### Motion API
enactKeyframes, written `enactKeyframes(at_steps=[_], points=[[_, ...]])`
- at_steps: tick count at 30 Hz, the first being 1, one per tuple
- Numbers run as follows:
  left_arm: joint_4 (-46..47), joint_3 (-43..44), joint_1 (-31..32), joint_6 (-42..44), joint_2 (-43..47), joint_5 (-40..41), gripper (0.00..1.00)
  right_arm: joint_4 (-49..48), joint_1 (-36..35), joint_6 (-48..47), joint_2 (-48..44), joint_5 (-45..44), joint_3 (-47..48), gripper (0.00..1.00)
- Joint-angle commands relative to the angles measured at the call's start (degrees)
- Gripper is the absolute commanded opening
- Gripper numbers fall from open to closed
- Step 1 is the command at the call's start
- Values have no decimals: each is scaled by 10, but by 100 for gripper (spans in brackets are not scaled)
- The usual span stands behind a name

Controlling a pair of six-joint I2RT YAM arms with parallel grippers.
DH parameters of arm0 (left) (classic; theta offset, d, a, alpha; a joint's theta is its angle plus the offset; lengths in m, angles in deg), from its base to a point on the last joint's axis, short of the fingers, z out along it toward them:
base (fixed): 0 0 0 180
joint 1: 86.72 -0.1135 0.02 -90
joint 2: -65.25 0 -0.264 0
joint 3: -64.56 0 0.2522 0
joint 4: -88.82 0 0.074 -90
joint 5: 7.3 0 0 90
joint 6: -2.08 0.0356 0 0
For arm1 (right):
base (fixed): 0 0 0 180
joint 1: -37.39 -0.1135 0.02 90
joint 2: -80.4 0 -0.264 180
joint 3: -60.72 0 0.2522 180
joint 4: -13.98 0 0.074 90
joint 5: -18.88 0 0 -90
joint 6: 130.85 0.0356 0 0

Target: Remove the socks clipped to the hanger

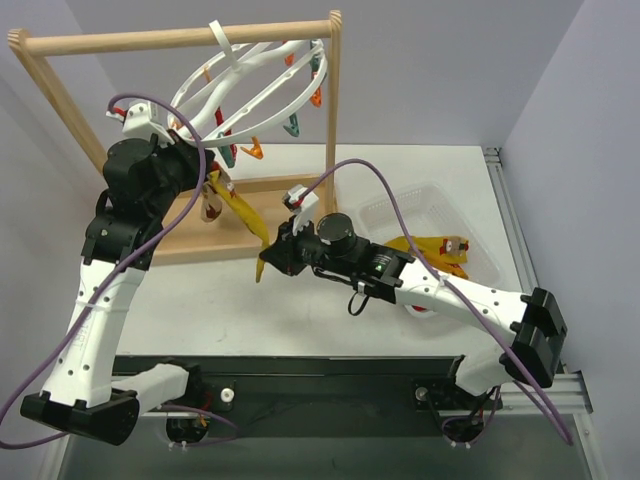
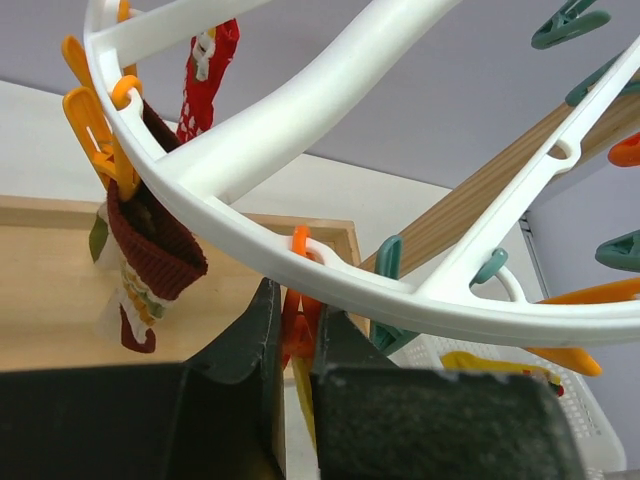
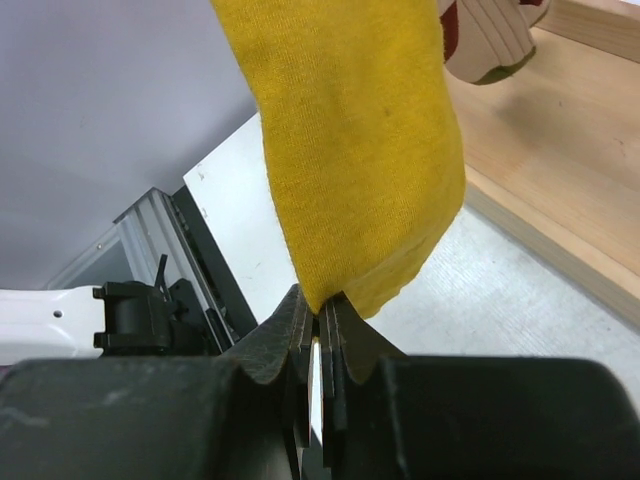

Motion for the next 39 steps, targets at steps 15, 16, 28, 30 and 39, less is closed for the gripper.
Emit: enactKeyframes(at_steps=[15, 16, 28, 30, 39], points=[[37, 2, -4, 20, 32, -42, 0, 90, 135, 75, -221, -118, -150, 0], [43, 0, -4, 21, 33, -50, 0, 117, 172, 80, -230, -118, -151, 0], [82, -1, 5, 21, 36, -157, 0, 291, 451, 91, -254, -25, -113, 0], [94, 0, 7, 15, 36, -174, 0, 309, 480, 89, -237, -8, -95, 0], [172, -20, 11, -49, 40, -269, 0, 370, 492, 27, -148, -30, -64, 0]])
